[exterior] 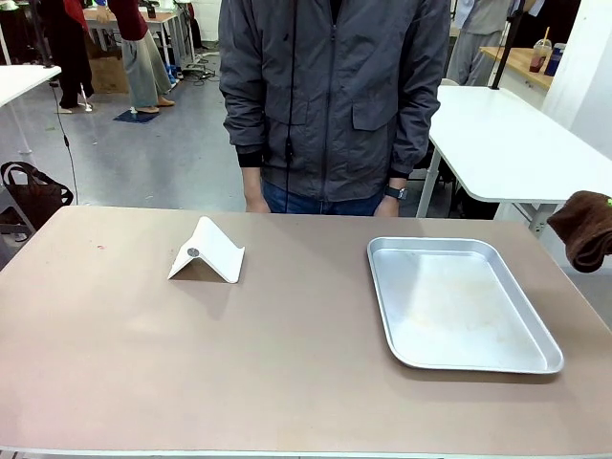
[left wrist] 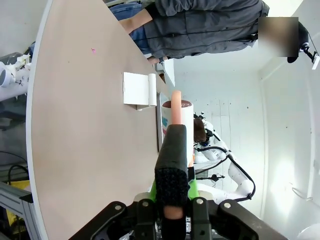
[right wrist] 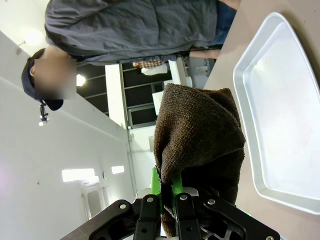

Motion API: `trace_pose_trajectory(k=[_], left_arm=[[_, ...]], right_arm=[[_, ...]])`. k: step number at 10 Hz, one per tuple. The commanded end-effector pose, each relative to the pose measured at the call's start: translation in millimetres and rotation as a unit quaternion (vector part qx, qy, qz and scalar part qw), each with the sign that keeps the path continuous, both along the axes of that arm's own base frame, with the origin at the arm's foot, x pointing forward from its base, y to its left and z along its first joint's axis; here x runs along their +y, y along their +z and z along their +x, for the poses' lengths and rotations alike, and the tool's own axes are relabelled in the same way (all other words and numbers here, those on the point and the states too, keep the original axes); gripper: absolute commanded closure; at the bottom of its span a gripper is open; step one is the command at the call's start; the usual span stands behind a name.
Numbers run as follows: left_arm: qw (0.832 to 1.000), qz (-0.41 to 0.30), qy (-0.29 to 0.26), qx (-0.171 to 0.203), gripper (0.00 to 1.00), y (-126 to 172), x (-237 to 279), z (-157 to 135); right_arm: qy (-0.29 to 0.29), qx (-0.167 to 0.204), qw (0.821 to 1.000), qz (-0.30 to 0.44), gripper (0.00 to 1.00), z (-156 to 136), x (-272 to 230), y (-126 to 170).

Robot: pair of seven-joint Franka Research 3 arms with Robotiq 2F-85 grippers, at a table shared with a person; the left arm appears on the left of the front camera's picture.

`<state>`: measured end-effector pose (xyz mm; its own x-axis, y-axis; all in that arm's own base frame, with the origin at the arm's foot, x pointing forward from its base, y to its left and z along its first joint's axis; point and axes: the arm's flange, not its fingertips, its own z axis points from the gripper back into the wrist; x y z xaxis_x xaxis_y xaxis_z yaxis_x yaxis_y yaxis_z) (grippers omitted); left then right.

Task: Clean the surface of the table.
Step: Clean the area not pointed to by the person.

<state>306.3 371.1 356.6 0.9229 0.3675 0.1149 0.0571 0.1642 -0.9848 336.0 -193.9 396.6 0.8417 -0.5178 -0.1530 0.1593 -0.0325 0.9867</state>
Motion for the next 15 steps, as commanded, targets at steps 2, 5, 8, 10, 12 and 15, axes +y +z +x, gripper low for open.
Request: trace_pose_trajectory(k=[2, 5, 8, 10, 12, 15], left_arm=[[1.0, 0.009, -0.012, 0.01, 0.78, -2, -3, 18], [0.998, 0.054, -0.013, 0.026, 0.78, 1, -21, 89], [0.993, 0.093, -0.031, 0.069, 0.78, -6, -28, 148], [0.988, 0.126, -0.026, 0.09, 0.78, -15, -36, 179], [0.984, 0.155, -0.016, 0.087, 0.78, -21, -39, 199], [0.977, 0.205, 0.013, 0.064, 0.78, -35, -45, 203]], right_arm=[[0.004, -0.006, 1.0, 0.002, 0.91, 0, 1, 5], [0.004, -0.006, 1.0, 0.002, 0.91, 0, 1, 5], [0.004, -0.006, 1.0, 0.002, 0.91, 0, 1, 5], [0.004, -0.006, 1.0, 0.002, 0.91, 0, 1, 5], [0.004, -0.006, 1.0, 0.002, 0.91, 0, 1, 5], [0.004, -0.006, 1.0, 0.002, 0.91, 0, 1, 5]])
